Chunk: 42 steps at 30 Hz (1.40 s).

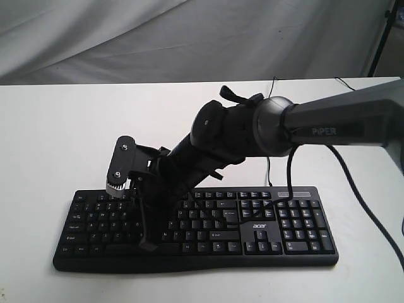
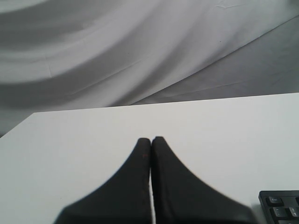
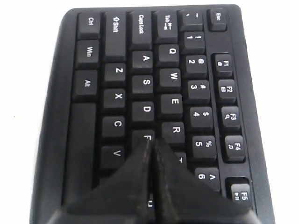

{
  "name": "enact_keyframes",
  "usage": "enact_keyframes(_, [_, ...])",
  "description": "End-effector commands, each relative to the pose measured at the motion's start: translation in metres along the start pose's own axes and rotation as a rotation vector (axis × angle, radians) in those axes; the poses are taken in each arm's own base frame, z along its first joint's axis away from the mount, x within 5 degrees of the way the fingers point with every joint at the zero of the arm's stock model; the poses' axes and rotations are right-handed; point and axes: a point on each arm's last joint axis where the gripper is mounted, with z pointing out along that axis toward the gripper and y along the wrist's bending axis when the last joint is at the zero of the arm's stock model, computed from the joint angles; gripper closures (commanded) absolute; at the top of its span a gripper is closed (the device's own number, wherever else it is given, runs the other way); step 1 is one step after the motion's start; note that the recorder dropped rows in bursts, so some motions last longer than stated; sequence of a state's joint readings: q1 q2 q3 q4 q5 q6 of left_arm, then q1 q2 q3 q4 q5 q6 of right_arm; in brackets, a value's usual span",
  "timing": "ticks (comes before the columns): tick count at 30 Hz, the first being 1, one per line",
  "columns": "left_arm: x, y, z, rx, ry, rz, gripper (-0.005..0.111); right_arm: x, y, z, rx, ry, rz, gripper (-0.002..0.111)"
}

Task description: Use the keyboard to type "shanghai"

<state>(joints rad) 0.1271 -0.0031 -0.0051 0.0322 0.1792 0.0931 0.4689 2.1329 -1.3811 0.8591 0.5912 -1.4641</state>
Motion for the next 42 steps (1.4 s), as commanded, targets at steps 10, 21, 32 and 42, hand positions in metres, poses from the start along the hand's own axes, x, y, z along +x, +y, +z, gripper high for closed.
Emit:
enact_keyframes(10, [0.001, 0.0, 0.001, 0.004, 0.003, -0.003, 0.106, -0.004, -0.001, -0.006, 0.01, -0.01, -0.007, 0.108])
enact_keyframes(21, [0.001, 0.0, 0.001, 0.004, 0.003, -0.003, 0.106, -0.003, -0.001, -0.006, 0.007, 0.005, -0.027, 0.108])
enact_keyframes(32, [0.001, 0.0, 0.001, 0.004, 0.003, -0.003, 0.106, 0.004, -0.005, -0.008, -0.002, 0.032, -0.02, 0.108])
enact_keyframes(42, [0.001, 0.0, 0.001, 0.004, 0.003, -0.003, 0.106, 0.008, -0.006, -0.01, -0.013, 0.053, -0.024, 0.108])
